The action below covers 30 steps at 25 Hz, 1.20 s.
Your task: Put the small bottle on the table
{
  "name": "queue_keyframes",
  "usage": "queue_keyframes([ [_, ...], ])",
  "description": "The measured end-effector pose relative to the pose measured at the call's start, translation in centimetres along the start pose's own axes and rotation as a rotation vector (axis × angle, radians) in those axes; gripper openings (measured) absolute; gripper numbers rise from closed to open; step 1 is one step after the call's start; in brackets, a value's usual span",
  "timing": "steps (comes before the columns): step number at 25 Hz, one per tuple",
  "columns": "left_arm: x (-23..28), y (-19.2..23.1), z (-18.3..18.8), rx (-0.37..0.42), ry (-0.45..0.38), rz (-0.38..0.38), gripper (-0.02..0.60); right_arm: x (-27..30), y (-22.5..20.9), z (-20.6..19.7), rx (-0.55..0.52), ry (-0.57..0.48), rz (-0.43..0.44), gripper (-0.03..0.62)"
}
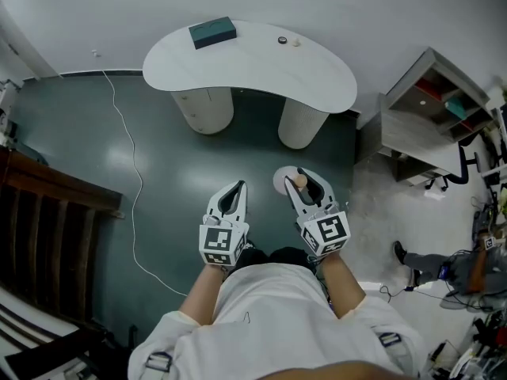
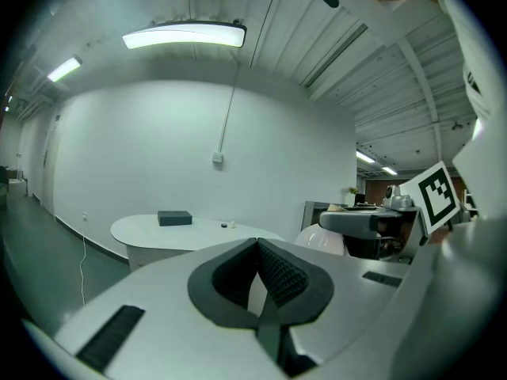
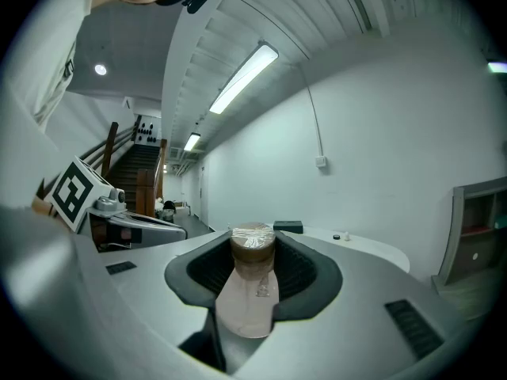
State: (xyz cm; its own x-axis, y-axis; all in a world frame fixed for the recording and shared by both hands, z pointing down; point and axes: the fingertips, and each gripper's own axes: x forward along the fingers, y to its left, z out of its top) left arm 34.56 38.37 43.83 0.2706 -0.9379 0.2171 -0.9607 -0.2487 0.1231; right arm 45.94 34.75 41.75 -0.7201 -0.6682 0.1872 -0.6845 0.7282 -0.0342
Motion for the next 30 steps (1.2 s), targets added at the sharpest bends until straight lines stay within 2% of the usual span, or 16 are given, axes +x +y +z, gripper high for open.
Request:
queue_keyframes([
  [7,1.4,4.5,0.3,-0.022,0.014,0.005,0.012,4.8,0.8,0.5,0.0,0.022,0.008,0.138],
  [13,4.7,8.4,0.7,-0.027,0.021,0.025,0.013,10.3,-0.2,0.9,0.006,0.021,0.035,0.137],
  [22,13.3,14.9,3.4,-0.005,0.033,0.069,0.012,20.5,-5.4,2.7,0.016,0.0,0.081,0.137],
  [30,20.7,19.9,5.2,-0.031,0.047,0.132,0.012,28.8,-10.6,4.4,0.002,0.0,0.134,0.137],
])
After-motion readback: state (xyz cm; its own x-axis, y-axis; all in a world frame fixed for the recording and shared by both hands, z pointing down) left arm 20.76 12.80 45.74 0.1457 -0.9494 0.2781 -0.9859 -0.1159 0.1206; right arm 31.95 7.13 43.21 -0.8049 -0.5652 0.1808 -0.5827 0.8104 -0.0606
